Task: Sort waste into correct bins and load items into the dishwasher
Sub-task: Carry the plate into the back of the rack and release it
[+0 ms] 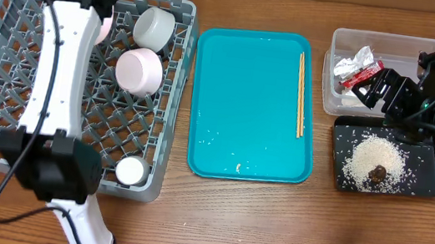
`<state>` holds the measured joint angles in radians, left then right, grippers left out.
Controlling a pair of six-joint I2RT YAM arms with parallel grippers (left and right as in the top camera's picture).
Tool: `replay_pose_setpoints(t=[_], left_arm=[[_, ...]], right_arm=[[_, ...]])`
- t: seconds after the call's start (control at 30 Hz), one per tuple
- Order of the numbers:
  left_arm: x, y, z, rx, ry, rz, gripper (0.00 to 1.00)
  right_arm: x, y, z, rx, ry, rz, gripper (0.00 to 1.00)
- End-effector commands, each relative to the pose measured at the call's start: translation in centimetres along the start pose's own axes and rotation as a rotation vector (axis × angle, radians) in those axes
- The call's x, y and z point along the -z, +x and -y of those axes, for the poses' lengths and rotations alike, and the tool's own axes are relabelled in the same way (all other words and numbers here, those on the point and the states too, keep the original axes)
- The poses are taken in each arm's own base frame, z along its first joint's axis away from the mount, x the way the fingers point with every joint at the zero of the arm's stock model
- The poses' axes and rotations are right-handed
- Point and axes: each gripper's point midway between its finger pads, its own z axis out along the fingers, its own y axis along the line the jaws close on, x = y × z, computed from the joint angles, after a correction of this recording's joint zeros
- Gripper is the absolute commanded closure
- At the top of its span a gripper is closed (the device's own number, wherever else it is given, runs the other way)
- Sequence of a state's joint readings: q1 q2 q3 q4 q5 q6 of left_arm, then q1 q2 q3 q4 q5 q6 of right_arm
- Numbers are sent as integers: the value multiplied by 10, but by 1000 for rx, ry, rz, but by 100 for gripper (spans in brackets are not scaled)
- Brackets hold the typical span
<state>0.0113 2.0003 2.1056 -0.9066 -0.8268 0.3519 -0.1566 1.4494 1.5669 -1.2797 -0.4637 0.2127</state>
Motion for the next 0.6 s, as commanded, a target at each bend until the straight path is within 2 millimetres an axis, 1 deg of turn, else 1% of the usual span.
replay_pose_setpoints(t=[0.0, 0.17, 0.3, 0.53, 0.57], left_arm=[[-19, 2, 9, -41, -60, -42, 96], [-34, 0, 23, -50, -68, -47, 96], [-43, -1, 43, -70, -11, -41, 96], [-59, 11, 70, -131, 25, -90, 96], [-61, 13, 74, -131, 31, -96, 92]], right_arm=[[1, -2, 1, 4, 3, 7, 0], [1, -2, 1, 4, 3, 7, 0], [1, -2, 1, 4, 3, 7, 0], [1, -2, 1, 4, 3, 7, 0], [1, -2, 1, 4, 3, 8, 0]])
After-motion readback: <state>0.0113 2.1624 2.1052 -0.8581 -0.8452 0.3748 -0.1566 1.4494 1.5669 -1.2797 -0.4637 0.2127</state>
